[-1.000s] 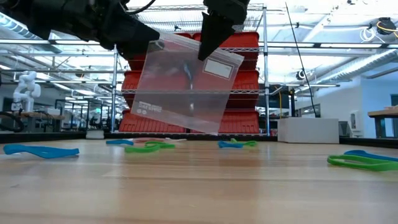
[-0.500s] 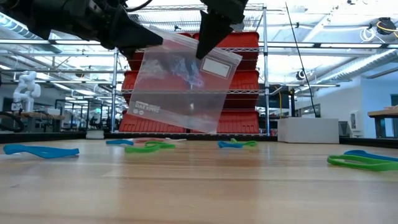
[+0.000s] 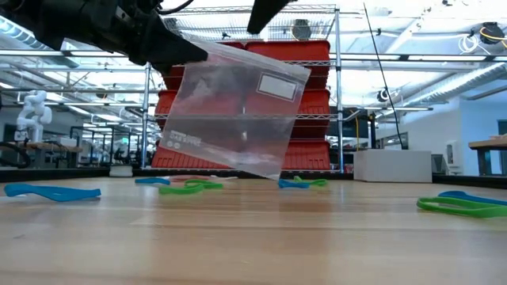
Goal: Sort rubber bands
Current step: Open the middle zip bag
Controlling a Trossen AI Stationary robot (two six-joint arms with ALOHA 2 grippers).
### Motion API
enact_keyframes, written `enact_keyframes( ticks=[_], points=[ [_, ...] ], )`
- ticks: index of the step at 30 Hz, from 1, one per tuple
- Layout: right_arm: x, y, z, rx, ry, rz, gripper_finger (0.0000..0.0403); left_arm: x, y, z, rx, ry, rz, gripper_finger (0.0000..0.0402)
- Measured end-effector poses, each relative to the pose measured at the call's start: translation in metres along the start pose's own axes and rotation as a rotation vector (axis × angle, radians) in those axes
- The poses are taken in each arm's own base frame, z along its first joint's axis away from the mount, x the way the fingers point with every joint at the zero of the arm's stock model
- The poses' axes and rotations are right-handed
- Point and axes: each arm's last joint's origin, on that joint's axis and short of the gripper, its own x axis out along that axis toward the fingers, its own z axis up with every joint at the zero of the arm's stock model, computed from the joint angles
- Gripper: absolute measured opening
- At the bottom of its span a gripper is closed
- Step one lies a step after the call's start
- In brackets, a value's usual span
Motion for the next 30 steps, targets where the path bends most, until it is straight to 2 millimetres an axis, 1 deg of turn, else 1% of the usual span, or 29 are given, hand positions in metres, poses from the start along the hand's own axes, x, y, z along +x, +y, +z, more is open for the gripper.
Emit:
enact_keyframes(
  ticks=[3, 5, 7, 10, 11, 12, 15, 19, 23, 30],
  points=[
    [-0.007, 0.004, 0.001, -0.016, -0.011, 0.012, 0.0162, 0.000, 0.000, 0.000, 0.000, 0.000, 0.003, 0.0001],
    [-0.007, 0.009, 0.000, -0.024, -0.009, 0.023, 0.0149, 0.000, 0.000, 0.000, 0.000, 0.001, 0.003, 0.0001],
    [-0.004, 0.013, -0.001, -0.039, -0.004, 0.020, 0.0115, 0.000, 0.000, 0.000, 0.000, 0.001, 0.003, 0.0001],
    [0.001, 0.018, -0.001, -0.075, 0.002, 0.019, 0.0041, 0.000, 0.000, 0.000, 0.001, 0.004, 0.003, 0.0001],
    [0.002, 0.018, -0.001, -0.082, 0.004, 0.017, 0.0022, 0.000, 0.000, 0.000, 0.000, 0.004, 0.003, 0.0001],
    [0.004, 0.018, -0.001, -0.087, 0.002, 0.012, 0.0012, 0.000, 0.000, 0.000, 0.000, 0.004, 0.003, 0.0001],
    [0.008, 0.015, 0.000, -0.078, 0.008, 0.011, 0.0012, 0.000, 0.000, 0.000, 0.000, 0.004, 0.003, 0.0001],
    [0.014, 0.011, 0.001, -0.072, 0.016, 0.008, 0.0002, 0.000, 0.000, -0.001, 0.001, 0.006, 0.003, 0.0000],
    [0.016, 0.010, 0.003, -0.059, 0.014, 0.048, 0.0001, 0.000, 0.000, -0.001, 0.001, 0.005, 0.003, 0.0000],
    [0.016, 0.010, 0.003, -0.057, 0.008, 0.051, 0.0001, 0.000, 0.000, 0.000, 0.000, 0.005, 0.003, 0.0000]
  ],
)
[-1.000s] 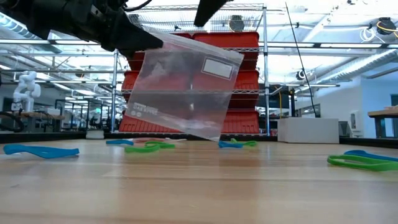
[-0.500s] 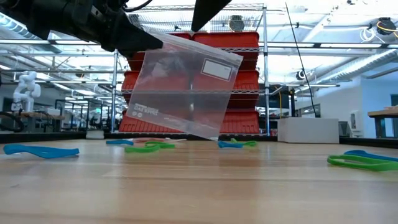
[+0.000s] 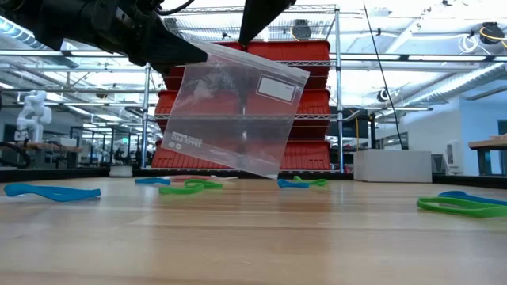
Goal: Sort rubber bands
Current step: Open the middle zip bag
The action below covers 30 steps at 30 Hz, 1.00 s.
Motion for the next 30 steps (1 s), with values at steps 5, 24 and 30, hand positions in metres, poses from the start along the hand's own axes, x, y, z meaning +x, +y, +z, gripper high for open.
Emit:
enact_keyframes(
  ticks=[5, 24, 30],
  points=[
    [0.009, 0.000, 0.000, -0.005, 0.018, -0.002, 0.0000, 0.000, 0.000, 0.000, 0.000, 0.000, 0.000, 0.0000],
    [0.034, 0.002, -0.006, -0.042, 0.084, -0.029, 0.0000, 0.000, 0.000, -0.001, 0.002, 0.009, -0.001, 0.0000],
    [0.043, 0.007, -0.018, -0.030, 0.069, -0.038, 0.0000, 0.000, -0.001, -0.003, 0.005, 0.026, -0.012, 0.0000]
  ],
)
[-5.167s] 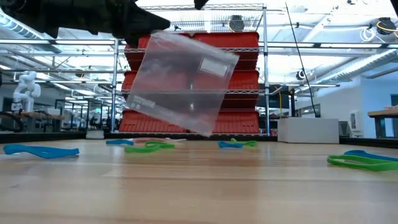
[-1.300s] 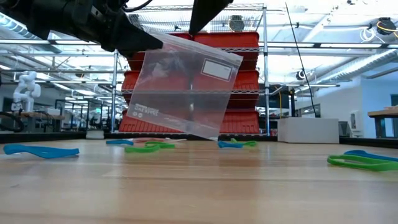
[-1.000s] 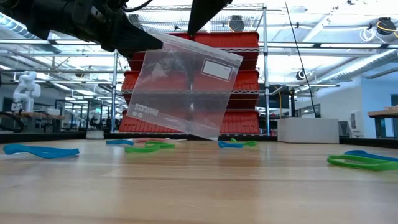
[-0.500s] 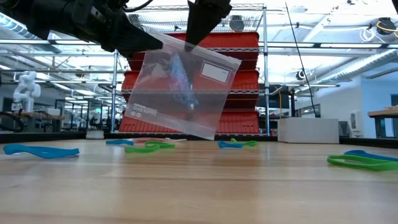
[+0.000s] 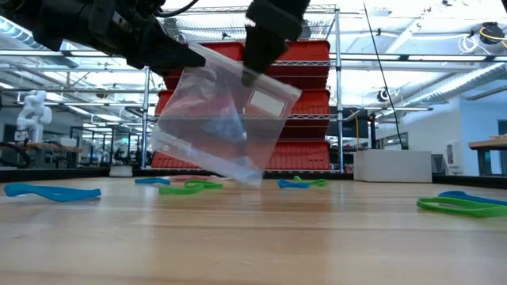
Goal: Sort rubber bands
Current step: Open the middle zip bag
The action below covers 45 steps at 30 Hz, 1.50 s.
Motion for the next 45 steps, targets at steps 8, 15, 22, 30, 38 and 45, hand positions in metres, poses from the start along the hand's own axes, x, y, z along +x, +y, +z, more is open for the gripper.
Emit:
enact_keyframes(
  ticks=[8, 15, 22, 30, 38, 45],
  points=[
    [0.017, 0.015, -0.007, 0.026, -0.091, 0.027, 0.0000, 0.000, -0.001, -0.001, -0.005, 0.009, -0.005, 0.0000],
    [0.027, 0.004, -0.002, 0.206, -0.117, 0.014, 0.0010, 0.000, -0.001, -0.001, -0.005, 0.009, -0.008, 0.0000],
    [0.023, -0.005, -0.006, 0.215, -0.084, 0.003, 0.0042, 0.000, -0.001, -0.004, 0.002, 0.041, -0.029, 0.0000],
    [0.018, -0.006, -0.002, 0.208, -0.128, 0.013, 0.0123, 0.000, -0.002, -0.006, 0.005, 0.056, -0.045, 0.0000],
    [0.022, -0.007, 0.006, 0.139, -0.189, 0.116, 0.0101, 0.000, -0.003, -0.006, 0.010, 0.055, -0.059, 0.0000],
    [0.018, 0.002, 0.006, 0.119, -0.196, 0.248, 0.0009, 0.000, -0.002, -0.006, 0.010, 0.055, -0.054, 0.0000]
  ],
)
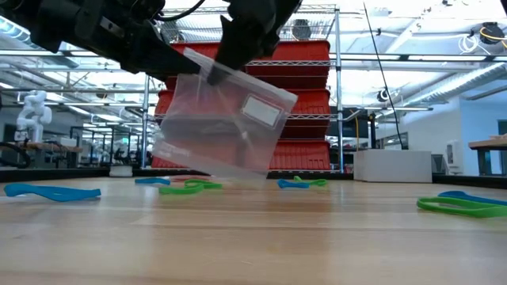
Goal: Sort rubber bands
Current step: Open the middle zip bag
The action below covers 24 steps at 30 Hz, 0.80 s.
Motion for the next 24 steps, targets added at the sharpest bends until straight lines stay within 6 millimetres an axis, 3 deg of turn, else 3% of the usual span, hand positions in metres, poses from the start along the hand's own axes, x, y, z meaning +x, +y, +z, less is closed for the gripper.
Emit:
enact_keyframes(
  ticks=[3, 8, 18, 21, 24],
  points=[
    [-0.002, 0.006, -0.001, 0.013, 0.009, 0.026, 0.0002, 0.000, 0.000, 0.000, 0.000, 0.001, 0.009, 0.0000],
    [-0.002, 0.000, -0.002, 0.088, 0.003, -0.098, 0.0021, 0.000, 0.000, 0.000, -0.003, -0.002, 0.014, 0.0000],
    [0.009, -0.022, 0.003, 0.130, -0.015, -0.040, 0.0133, 0.000, 0.001, 0.002, -0.006, -0.022, 0.020, 0.0000],
    [0.009, -0.022, 0.001, 0.107, 0.005, -0.009, 0.0128, 0.000, 0.001, 0.002, -0.006, -0.022, 0.019, 0.0000],
    [0.005, -0.013, -0.004, 0.058, 0.053, 0.005, 0.0086, 0.000, 0.001, 0.003, -0.006, -0.023, 0.019, 0.0000]
  ],
)
